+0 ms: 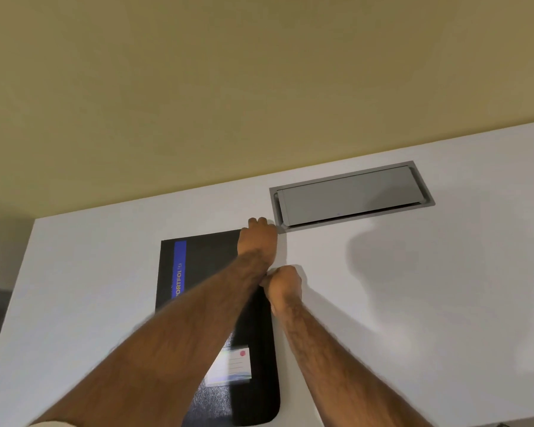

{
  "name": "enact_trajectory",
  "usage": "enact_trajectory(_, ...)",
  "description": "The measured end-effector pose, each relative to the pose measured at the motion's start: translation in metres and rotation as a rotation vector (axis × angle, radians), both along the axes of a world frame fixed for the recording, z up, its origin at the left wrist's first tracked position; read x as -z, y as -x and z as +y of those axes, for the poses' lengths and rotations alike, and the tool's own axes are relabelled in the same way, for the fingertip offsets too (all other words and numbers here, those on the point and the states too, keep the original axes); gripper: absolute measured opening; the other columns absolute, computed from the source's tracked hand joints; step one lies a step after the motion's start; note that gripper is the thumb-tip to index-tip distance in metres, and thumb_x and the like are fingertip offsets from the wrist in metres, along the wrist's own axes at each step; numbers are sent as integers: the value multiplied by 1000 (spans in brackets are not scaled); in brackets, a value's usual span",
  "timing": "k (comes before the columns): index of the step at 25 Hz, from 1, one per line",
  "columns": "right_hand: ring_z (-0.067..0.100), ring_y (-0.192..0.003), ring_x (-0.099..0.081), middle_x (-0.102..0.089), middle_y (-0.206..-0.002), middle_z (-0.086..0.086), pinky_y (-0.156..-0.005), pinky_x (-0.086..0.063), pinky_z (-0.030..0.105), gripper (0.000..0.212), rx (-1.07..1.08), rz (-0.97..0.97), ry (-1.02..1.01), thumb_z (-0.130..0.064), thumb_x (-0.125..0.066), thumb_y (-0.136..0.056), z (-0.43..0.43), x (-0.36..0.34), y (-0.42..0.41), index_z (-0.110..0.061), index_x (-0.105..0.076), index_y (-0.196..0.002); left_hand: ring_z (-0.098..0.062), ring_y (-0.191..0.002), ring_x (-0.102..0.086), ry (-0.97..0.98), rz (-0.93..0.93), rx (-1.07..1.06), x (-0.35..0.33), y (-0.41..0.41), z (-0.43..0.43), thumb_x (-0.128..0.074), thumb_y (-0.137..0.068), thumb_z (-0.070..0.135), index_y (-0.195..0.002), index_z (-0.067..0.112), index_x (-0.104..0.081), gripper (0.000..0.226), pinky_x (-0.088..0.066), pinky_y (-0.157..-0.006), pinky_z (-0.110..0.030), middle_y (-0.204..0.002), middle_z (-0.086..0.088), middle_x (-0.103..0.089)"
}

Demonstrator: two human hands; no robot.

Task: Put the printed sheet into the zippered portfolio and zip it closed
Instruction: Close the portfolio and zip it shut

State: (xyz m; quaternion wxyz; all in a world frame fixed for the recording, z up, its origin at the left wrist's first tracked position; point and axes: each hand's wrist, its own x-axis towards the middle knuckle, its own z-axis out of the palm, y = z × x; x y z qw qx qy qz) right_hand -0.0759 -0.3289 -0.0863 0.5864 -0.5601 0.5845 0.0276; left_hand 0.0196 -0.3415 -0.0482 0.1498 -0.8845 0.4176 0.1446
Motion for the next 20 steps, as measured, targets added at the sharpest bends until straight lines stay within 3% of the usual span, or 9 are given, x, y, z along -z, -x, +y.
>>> enact_trajectory(5, 20, -73, -65, -65, -81, 2, -75, -58, 27, 18, -36, 25, 35, -20, -68, -91, -1, -4, -2, -17, -59, -76, -29, -126, -47, -44, -33, 17, -1, -4, -4, -64, -91, 12, -134, 9, -55, 44, -43, -103, -41, -135, -11, -53)
enact_trajectory(11, 19, -72, -65, -64, -78, -1, -79, -60, 30, 22, -63, 54, 74, -22, -67, -92, -1, -6, 0, -20, -57, -72, -30, -128, -48, 7, -31, -49, -4, -20, -13, -59, -90, 13, -133, 12, -54, 43, -28, -115, -53, -133, -9, -57)
enact_trajectory(16, 18, -76, -66, -67, -87, 1, -79, -60, 32, 19, -46, 64, 78, -22, -66, -92, 0, -6, 0, -20, -57, -76, -32, -134, -41, 8, 88, -385, -7, -43, -21, -53, -87, 7, -134, 9, -53, 47, -22, -114, -62, -136, -11, -54)
enact_trajectory(18, 19, -81, -67, -68, -96, 1, -80, -60, 32, 8, -24, 79, 71, -22, -66, -92, 2, -6, -1, -16, -62, -91, -33, -137, -35, 5, 141, -550, -9, -55, -23, -53, -86, 5, -138, 7, -49, 52, -21, -113, -66, -139, -13, -50)
enact_trajectory(20, 20, -83, -68, -68, -100, 1, -78, -61, 33, 14, -15, 90, 67, -22, -66, -91, 4, -4, -2, -14, -64, -102, -33, -138, -33, 4, 178, -662, -8, -70, -19, -54, -87, 6, -141, 7, -46, 55, -21, -113, -65, -143, -14, -46)
